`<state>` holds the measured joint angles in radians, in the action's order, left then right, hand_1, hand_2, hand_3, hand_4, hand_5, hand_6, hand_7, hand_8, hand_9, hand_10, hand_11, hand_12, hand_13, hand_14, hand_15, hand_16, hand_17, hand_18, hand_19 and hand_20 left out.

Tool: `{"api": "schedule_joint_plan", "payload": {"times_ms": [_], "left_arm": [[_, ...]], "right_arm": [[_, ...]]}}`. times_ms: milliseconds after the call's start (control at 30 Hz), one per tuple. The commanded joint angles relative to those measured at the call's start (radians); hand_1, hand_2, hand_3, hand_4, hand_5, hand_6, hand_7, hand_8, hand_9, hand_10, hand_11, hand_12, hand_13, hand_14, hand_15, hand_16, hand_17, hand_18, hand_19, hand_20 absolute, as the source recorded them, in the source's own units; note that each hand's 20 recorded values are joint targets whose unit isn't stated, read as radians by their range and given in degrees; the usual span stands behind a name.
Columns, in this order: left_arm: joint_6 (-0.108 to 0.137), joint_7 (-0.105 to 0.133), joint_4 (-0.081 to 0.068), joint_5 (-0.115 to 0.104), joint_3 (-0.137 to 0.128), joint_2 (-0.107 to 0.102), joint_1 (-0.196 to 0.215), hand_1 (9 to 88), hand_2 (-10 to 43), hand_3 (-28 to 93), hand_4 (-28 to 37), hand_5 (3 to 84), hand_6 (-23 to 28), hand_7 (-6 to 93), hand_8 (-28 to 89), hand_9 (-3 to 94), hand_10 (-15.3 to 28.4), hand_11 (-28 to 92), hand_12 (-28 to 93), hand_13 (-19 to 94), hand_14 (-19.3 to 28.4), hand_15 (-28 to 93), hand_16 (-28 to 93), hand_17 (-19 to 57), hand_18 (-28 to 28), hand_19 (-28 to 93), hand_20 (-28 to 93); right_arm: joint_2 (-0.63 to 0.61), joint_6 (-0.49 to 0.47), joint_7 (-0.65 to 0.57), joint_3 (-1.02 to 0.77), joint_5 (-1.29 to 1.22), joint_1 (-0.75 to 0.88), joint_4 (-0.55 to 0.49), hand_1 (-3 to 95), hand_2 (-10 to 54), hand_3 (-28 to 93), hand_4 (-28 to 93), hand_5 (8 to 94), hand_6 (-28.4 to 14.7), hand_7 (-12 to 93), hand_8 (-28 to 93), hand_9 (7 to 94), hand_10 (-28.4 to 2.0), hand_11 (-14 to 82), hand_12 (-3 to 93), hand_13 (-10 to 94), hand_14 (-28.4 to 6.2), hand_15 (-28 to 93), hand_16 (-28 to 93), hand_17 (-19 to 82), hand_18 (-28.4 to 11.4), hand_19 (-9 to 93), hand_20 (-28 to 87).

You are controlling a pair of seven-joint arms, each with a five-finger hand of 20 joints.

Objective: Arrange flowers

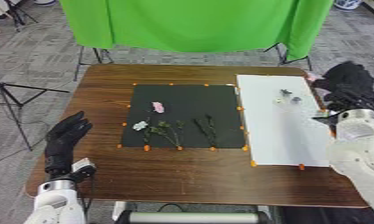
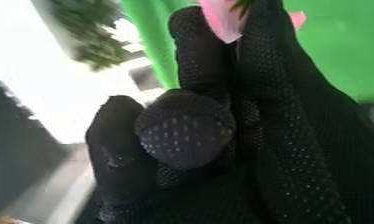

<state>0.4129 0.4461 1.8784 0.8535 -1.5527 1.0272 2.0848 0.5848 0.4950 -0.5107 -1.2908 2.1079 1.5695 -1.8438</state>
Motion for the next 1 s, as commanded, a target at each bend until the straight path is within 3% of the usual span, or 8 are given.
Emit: {"api": "schedule_joint_plan", "payload": {"times_ms": [33,200,333,600,667,733,933,1000], "left_arm": [[0.003,-0.005,0.010,-0.008,-0.008,-0.004,0.025,40.1,-7.8,71,-9.5,50.4,0.7,22.2,-10,47.8,12.5,26,12,42,15.9,28,-2,14.5,14.1,24,22],[0.009,-0.006,0.011,-0.008,-0.009,-0.002,0.026,40.0,-7.7,71,-9.5,50.4,0.8,22.1,-10,47.8,12.5,26,12,42,15.8,29,-2,14.5,14.0,24,22],[-0.002,-0.003,0.001,-0.005,-0.002,-0.003,0.010,40.1,-7.8,71,-9.5,50.6,0.8,22.3,-10,47.7,12.5,26,12,42,15.7,29,-3,14.6,14.0,24,22],[-0.004,0.004,-0.014,-0.012,0.004,0.000,0.002,40.1,-8.0,71,-9.4,50.5,0.8,22.3,-10,47.7,12.6,26,12,42,15.8,29,-3,14.3,14.0,23,21],[-0.001,-0.010,-0.007,-0.001,0.006,0.002,-0.003,40.1,-8.0,71,-9.4,50.5,0.7,22.4,-10,47.7,12.6,27,12,42,15.9,29,-3,14.3,14.0,23,21],[-0.004,-0.015,-0.012,0.000,0.012,0.000,-0.016,40.2,-8.1,71,-9.4,50.5,0.7,22.5,-10,47.7,12.7,26,12,42,15.9,29,-3,14.3,14.0,23,21],[-0.018,-0.010,-0.009,-0.003,0.011,0.000,-0.008,40.4,-8.4,72,-9.5,50.6,0.9,22.7,-10,47.7,12.9,27,12,42,16.2,29,-3,14.1,14.0,23,21],[-0.020,-0.016,-0.015,0.000,0.016,0.000,-0.020,40.4,-8.5,72,-9.4,50.6,0.8,22.7,-10,47.7,12.9,27,12,42,16.2,29,-3,14.1,13.9,23,21]], "right_arm": [[-0.027,-0.013,0.214,0.535,-0.089,-0.601,-0.036,58.4,-9.5,64,-18,76.6,1.1,24,10,88.9,-10.0,6.7,34.2,92,-2.8,59,31,63,-13.1,93,53],[0.090,-0.031,0.333,0.891,-0.127,-0.899,0.042,58.5,-9.5,64,-19,76.1,1.7,25,10,88.5,-9.7,5.2,35.1,91,-2.4,60,30,63,-12.8,93,54],[0.194,-0.068,0.437,1.057,-0.119,-1.001,0.100,58.5,-9.5,64,-19,76.0,1.9,26,9,88.4,-9.8,5.1,34.9,91,-2.4,60,30,63,-12.8,93,54],[0.334,-0.110,0.481,1.212,-0.089,-1.045,0.176,58.3,-9.5,64,-19,75.3,2.5,29,7,82.6,-8.7,3.7,32.2,90,-2.0,61,30,63,-12.4,93,55],[0.358,-0.147,0.487,1.219,-0.083,-1.035,0.189,58.2,-9.5,64,-19,75.2,2.6,29,7,82.3,-8.8,3.7,31.9,90,-2.0,61,30,63,-12.4,93,55],[0.377,-0.161,0.484,1.231,-0.071,-1.027,0.199,58.2,-9.5,64,-19,75.2,2.6,29,7,82.0,-8.8,3.7,31.9,90,-2.0,61,30,63,-12.4,93,55],[0.412,-0.194,0.488,1.275,-0.038,-1.003,0.221,57.7,-9.5,65,-19,75.4,2.8,30,6,75.3,-8.9,7.0,27.0,89,-1.7,61,30,61,-12.2,93,55],[0.423,-0.198,0.481,1.286,-0.032,-0.998,0.231,57.5,-9.5,65,-20,75.2,2.8,30,6,73.1,-9.2,8.5,25.2,89,-1.6,61,30,61,-12.1,93,55]]}}
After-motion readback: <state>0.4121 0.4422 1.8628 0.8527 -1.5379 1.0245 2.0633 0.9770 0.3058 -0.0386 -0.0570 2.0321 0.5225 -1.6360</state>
